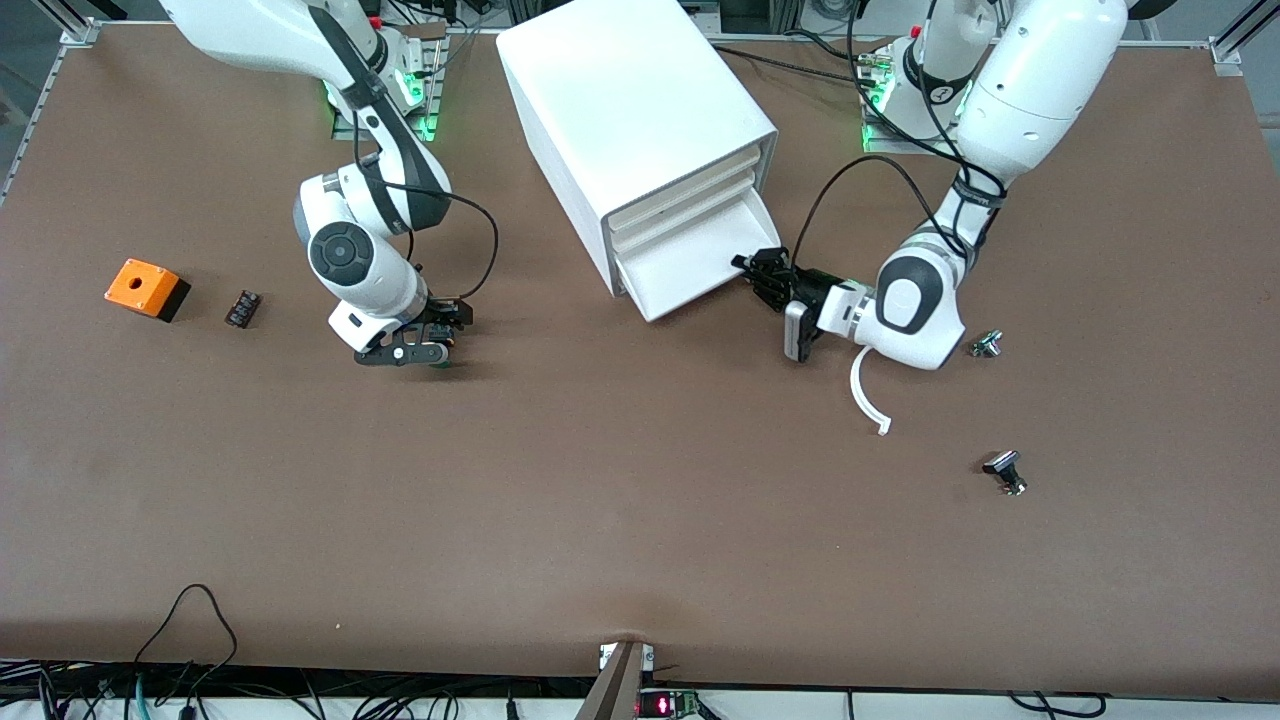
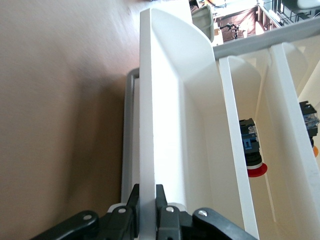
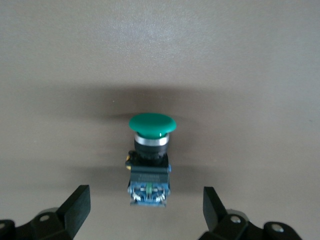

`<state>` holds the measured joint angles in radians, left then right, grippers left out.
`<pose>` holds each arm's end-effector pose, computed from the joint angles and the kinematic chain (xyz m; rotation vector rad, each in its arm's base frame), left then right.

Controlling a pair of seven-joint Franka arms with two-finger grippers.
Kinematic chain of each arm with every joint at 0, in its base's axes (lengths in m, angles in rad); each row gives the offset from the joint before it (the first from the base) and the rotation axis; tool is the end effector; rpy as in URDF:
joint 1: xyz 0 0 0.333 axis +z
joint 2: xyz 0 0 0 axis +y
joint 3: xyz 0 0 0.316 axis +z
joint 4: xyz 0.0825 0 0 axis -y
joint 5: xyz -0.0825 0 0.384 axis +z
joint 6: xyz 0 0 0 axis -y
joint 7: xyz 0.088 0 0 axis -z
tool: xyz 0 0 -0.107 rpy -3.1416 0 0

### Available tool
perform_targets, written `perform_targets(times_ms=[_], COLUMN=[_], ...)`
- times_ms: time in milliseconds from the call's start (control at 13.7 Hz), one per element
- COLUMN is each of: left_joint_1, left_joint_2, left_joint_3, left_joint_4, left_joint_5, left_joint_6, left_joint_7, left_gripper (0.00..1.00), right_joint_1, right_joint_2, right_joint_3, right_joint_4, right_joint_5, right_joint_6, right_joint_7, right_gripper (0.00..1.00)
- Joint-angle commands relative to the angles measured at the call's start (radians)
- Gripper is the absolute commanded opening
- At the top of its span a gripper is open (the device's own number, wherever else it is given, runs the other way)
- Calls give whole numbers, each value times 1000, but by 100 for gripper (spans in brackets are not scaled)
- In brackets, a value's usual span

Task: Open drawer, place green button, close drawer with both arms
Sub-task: 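Pull the drawer open with the left gripper while the right gripper lowers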

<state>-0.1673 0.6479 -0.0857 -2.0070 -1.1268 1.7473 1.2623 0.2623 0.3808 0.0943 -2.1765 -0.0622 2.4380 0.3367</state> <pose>0.4886 -0.2118 0.1285 1.7678 -0.6705 -0.2518 0.5147 0.1924 0.2051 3.0937 0.1006 -0.1692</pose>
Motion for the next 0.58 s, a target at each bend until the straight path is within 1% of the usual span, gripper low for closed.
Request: perform_targets(times_ms=[0,73,146,219,365,438,512], left_joint_1=[29,41,51,54,54,54,54], left_joint_2=[64,68,76,84,84,84,84], left_joint_3=[4,4,6,9,12,12,12], left_joint_4=[92,105,111,113,114,116,120], left_joint_5=[56,59,59,61,61,61,61], left_joint_6=[18,18,18,18,20,20,20], left_joint_7=[3,-1,-12,-12,-15,-18,-24], left_gripper=[0,0,0,0,0,0,0], right_joint_1=[6,6,6,6,6,6,6], right_joint_2=[18,30,36,36,36,36,36], right_joint_3=[-5,-7,-7,-7,-7,-5,-5], right_joint_4=[-40,-42,-42,-42,-42,-42,-42], right_joint_5=[-14,-13,-13,-13,-13,-13,-13], right_joint_6=[79,91,95,93,92,92,92], right_joint_7=[-5,-4,-2,-2,1,2,2], right_gripper=[100,99,95,82,49,36,27])
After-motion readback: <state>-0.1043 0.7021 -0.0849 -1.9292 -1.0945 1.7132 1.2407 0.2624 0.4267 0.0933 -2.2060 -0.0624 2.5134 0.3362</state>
